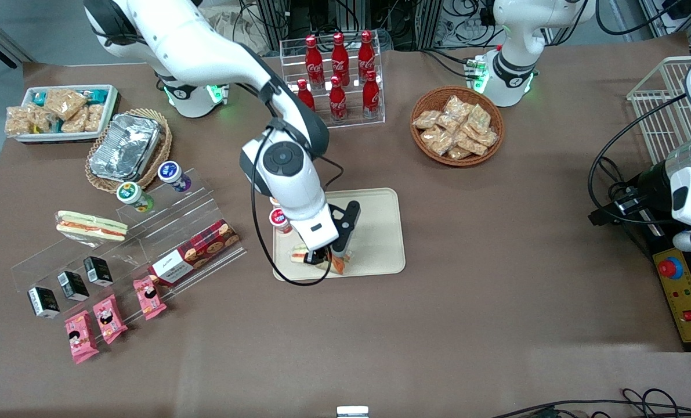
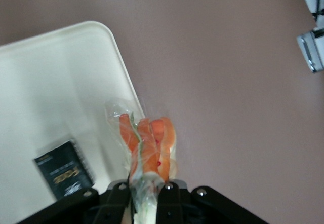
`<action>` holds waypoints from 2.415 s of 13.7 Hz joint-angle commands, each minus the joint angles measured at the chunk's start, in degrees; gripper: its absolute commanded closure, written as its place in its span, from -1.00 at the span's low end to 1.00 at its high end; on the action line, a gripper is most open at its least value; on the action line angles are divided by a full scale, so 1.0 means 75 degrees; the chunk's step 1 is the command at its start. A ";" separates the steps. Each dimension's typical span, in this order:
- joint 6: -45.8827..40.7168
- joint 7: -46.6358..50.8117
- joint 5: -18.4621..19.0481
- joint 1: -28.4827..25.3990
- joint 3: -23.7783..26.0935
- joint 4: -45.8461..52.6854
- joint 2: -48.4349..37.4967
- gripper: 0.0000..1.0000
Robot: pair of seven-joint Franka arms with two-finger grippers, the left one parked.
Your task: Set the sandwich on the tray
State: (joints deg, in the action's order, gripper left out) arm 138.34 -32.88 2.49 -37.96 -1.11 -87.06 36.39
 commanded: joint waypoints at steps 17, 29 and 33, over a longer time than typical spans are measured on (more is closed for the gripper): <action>0.0541 -0.0058 -0.0425 0.0034 0.0172 -0.0661 -0.0338 -1.00; -0.4088 0.1349 -0.1680 0.2387 0.0078 -0.0544 -0.3303 -1.00; -0.5341 0.2798 -0.1680 0.3372 0.0078 -0.0346 -0.3948 -1.00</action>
State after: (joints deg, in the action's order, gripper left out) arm 102.72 -17.73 -8.61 -15.57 -1.03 -90.05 9.51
